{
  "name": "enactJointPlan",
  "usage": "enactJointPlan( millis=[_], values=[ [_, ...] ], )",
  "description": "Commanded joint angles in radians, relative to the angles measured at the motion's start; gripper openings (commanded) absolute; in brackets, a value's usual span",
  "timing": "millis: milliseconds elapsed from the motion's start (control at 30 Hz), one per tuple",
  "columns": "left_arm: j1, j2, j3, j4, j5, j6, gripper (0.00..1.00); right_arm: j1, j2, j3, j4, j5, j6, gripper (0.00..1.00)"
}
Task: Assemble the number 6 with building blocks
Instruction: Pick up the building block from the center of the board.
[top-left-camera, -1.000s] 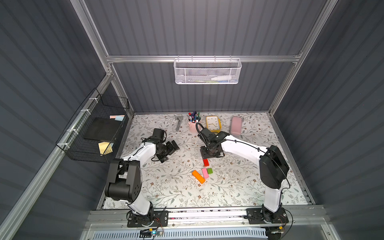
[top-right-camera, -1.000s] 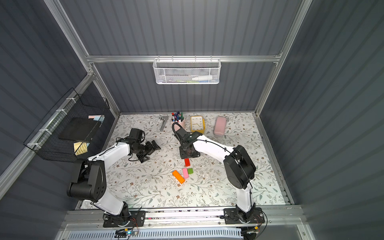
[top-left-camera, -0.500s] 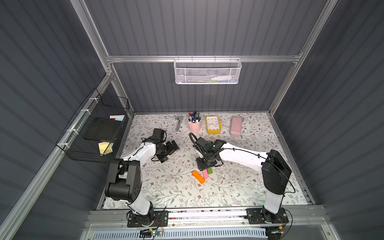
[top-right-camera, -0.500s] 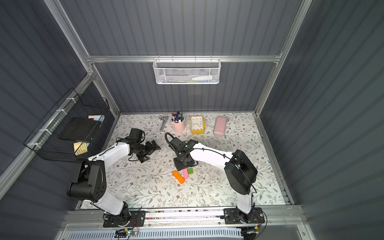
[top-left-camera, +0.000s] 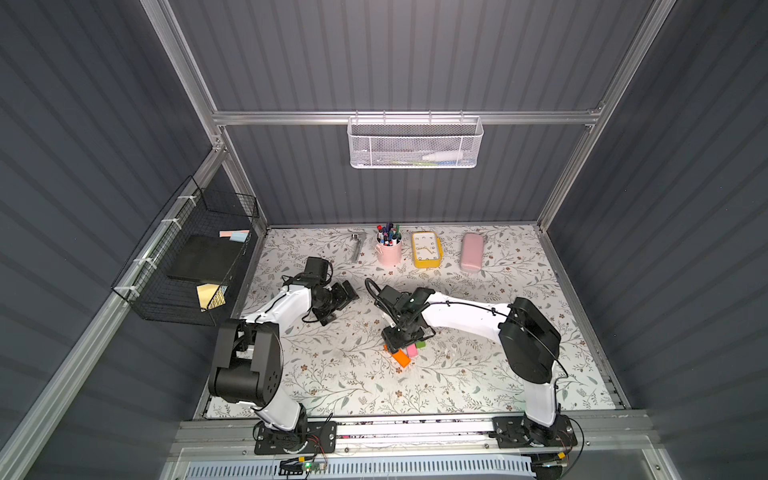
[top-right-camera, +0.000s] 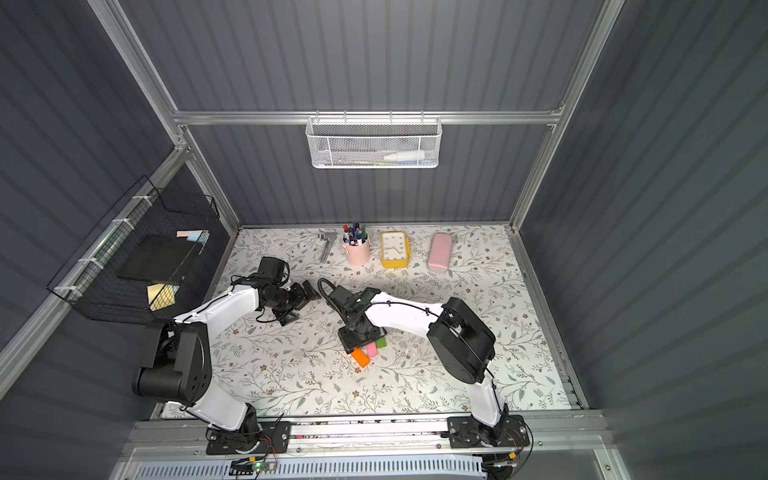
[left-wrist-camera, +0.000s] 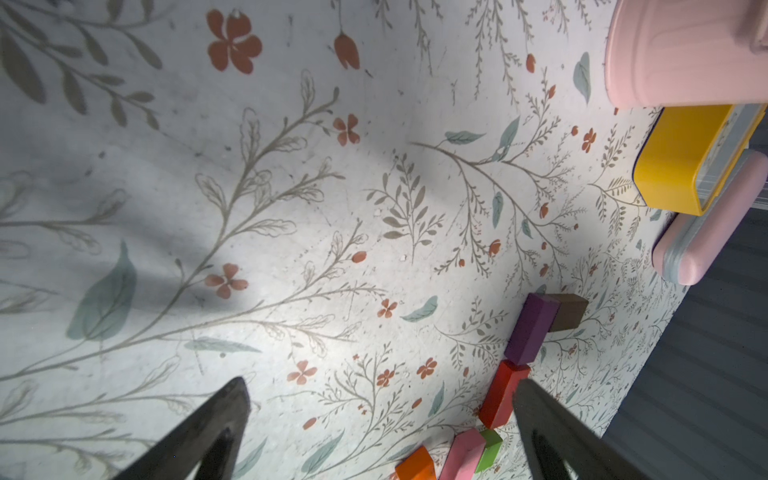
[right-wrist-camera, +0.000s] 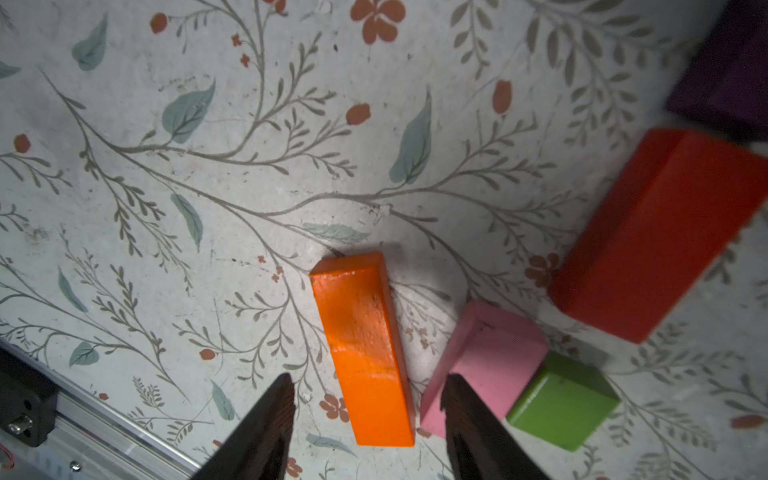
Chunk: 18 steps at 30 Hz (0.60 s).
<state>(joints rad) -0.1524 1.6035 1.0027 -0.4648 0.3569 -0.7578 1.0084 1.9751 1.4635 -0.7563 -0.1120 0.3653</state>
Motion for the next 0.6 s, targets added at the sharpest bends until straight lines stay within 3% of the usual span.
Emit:
enactJointPlan(
  millis=[0,567],
  values=[
    [0.008,-0.034,-0.016,-0.021,-0.013,0.023,0.99,0.006,0.017,0.027,-0.020,-0.008,-0.017,0.59],
    [0.011,-0.058,-0.030,-0.026,-0.021,0.014,0.99,0.025,0.073,0.010,-0.003,-0.029,-0.020,0.59]
  ],
)
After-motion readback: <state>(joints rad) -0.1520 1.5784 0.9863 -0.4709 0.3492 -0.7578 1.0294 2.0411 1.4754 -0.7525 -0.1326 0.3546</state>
